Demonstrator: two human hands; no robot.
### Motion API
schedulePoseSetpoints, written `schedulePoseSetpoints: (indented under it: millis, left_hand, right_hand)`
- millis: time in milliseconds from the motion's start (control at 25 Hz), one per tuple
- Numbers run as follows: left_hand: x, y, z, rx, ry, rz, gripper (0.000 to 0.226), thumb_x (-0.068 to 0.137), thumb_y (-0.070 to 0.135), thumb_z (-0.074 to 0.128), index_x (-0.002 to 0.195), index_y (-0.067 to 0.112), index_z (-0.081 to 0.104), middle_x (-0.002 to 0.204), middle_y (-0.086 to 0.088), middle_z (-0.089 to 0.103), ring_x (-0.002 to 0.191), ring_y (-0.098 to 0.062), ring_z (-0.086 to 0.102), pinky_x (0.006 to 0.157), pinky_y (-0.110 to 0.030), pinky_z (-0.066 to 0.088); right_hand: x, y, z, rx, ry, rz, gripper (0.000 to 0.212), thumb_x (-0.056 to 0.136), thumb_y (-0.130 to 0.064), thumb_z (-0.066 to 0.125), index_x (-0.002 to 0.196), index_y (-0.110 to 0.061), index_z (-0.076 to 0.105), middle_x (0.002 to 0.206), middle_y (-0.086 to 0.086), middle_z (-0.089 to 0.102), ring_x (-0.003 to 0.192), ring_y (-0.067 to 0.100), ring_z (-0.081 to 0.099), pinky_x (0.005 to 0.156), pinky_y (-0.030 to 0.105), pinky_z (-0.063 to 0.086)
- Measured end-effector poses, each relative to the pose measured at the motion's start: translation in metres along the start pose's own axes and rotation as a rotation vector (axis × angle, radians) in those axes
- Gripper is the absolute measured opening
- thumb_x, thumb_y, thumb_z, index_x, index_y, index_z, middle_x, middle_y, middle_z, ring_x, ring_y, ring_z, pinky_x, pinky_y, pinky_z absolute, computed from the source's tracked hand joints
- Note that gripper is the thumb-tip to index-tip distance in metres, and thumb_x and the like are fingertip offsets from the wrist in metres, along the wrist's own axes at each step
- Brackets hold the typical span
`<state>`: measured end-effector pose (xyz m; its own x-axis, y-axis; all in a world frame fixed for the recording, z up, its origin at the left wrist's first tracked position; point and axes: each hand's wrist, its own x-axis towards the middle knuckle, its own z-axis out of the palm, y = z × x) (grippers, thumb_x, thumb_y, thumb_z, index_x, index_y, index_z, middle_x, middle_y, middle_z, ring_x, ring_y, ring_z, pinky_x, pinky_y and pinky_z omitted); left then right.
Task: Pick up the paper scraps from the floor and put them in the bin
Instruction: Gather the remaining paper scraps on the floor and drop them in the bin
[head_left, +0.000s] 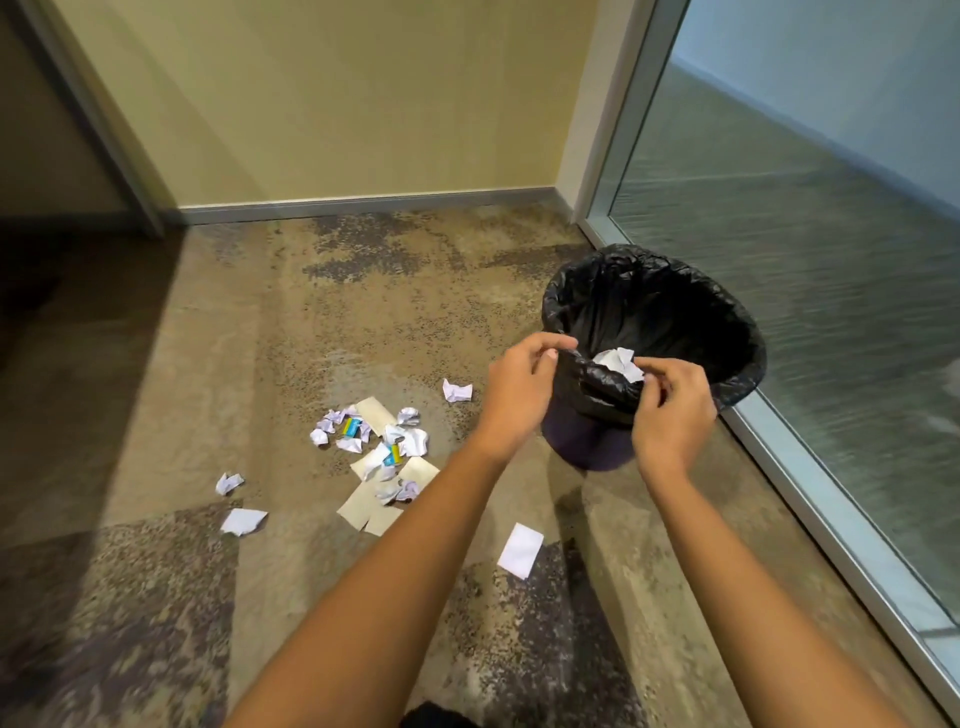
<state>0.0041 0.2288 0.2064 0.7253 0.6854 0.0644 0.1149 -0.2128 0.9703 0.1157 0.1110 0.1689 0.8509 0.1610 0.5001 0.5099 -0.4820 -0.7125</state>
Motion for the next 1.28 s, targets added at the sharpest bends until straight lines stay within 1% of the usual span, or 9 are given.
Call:
schedulePoseSetpoints:
  millis: [120,200,280,320,440,600,720,920,1280]
  left_hand:
    - [-0.052,-0.010,-0.040,-0.002,0.110,-0.061,0.024,0.097,0.016,0.047,0.100,0.024,0.070,0.095,0.000,0.071,0.076,-0.016,0.057,0.068,-0.029,0.046]
    - [-0.083,-0.017,-0.063,0.024,0.166,-0.094,0.023,0.097,0.014,0.048,0.099,0.018,0.070,0.091,-0.001,0.070,0.079,-0.025,0.057,0.065,-0.032,0.045]
    - [-0.114,-0.023,-0.084,0.030,0.239,-0.128,0.023,0.096,0.013,0.049,0.096,0.021,0.070,0.085,0.006,0.068,0.085,-0.027,0.057,0.063,-0.025,0.046]
    - [-0.131,-0.026,-0.093,0.022,0.284,-0.147,0.023,0.096,0.015,0.049,0.094,0.025,0.070,0.086,0.007,0.070,0.084,-0.024,0.061,0.069,-0.024,0.048]
    - [-0.176,-0.026,-0.117,-0.013,0.405,-0.185,0.024,0.096,0.018,0.050,0.092,0.029,0.070,0.097,0.012,0.072,0.096,-0.009,0.066,0.092,-0.037,0.051]
    - [-0.205,-0.010,-0.130,-0.024,0.531,-0.173,0.026,0.095,0.014,0.051,0.086,0.030,0.069,0.093,0.010,0.072,0.093,-0.008,0.066,0.094,-0.044,0.051]
    - [-0.213,0.006,-0.131,-0.032,0.573,-0.147,0.026,0.094,0.014,0.052,0.084,0.031,0.069,0.093,0.009,0.072,0.093,-0.008,0.066,0.094,-0.044,0.050]
    - [-0.222,0.014,-0.143,-0.025,0.618,-0.104,0.025,0.094,0.015,0.051,0.085,0.030,0.070,0.093,0.014,0.071,0.094,-0.007,0.066,0.094,-0.044,0.051]
    - [-0.222,-0.005,-0.156,-0.066,0.601,-0.176,0.022,0.095,0.018,0.051,0.091,0.028,0.070,0.095,0.016,0.070,0.096,-0.002,0.064,0.096,-0.037,0.050]
  right_hand:
    - [-0.043,-0.013,-0.016,0.042,-0.086,-0.095,0.025,0.079,0.009,0.057,0.090,-0.008,0.071,0.092,0.008,0.064,0.087,0.007,0.053,0.082,0.001,0.031]
    - [-0.068,-0.022,-0.024,0.074,-0.154,-0.116,0.026,0.079,0.011,0.058,0.090,-0.008,0.071,0.092,0.008,0.064,0.085,0.000,0.050,0.082,-0.004,0.028]
    - [-0.090,-0.034,-0.032,0.095,-0.198,-0.135,0.026,0.080,0.012,0.058,0.090,-0.007,0.071,0.091,0.007,0.063,0.084,-0.005,0.047,0.082,-0.004,0.028]
    - [-0.099,-0.040,-0.037,0.113,-0.216,-0.149,0.026,0.080,0.013,0.057,0.090,-0.007,0.071,0.091,0.006,0.063,0.084,-0.005,0.046,0.082,-0.004,0.029]
    - [-0.121,-0.063,-0.054,0.181,-0.269,-0.167,0.029,0.081,0.013,0.055,0.091,-0.009,0.071,0.092,0.004,0.062,0.084,-0.001,0.050,0.080,-0.002,0.031]
    - [-0.138,-0.087,-0.074,0.261,-0.305,-0.180,0.031,0.080,0.013,0.054,0.090,-0.011,0.070,0.091,0.001,0.062,0.085,0.008,0.056,0.078,0.008,0.038]
    - [-0.142,-0.101,-0.082,0.296,-0.327,-0.226,0.030,0.081,0.013,0.054,0.091,-0.010,0.070,0.092,0.001,0.062,0.085,0.009,0.057,0.078,0.019,0.045]
    - [-0.148,-0.124,-0.079,0.311,-0.320,-0.238,0.029,0.081,0.014,0.054,0.088,-0.008,0.071,0.090,0.003,0.063,0.082,0.007,0.056,0.076,0.001,0.035]
    - [-0.169,-0.139,-0.048,0.286,-0.359,-0.227,0.027,0.084,0.012,0.055,0.090,-0.009,0.070,0.091,0.002,0.062,0.079,0.006,0.055,0.073,-0.003,0.033]
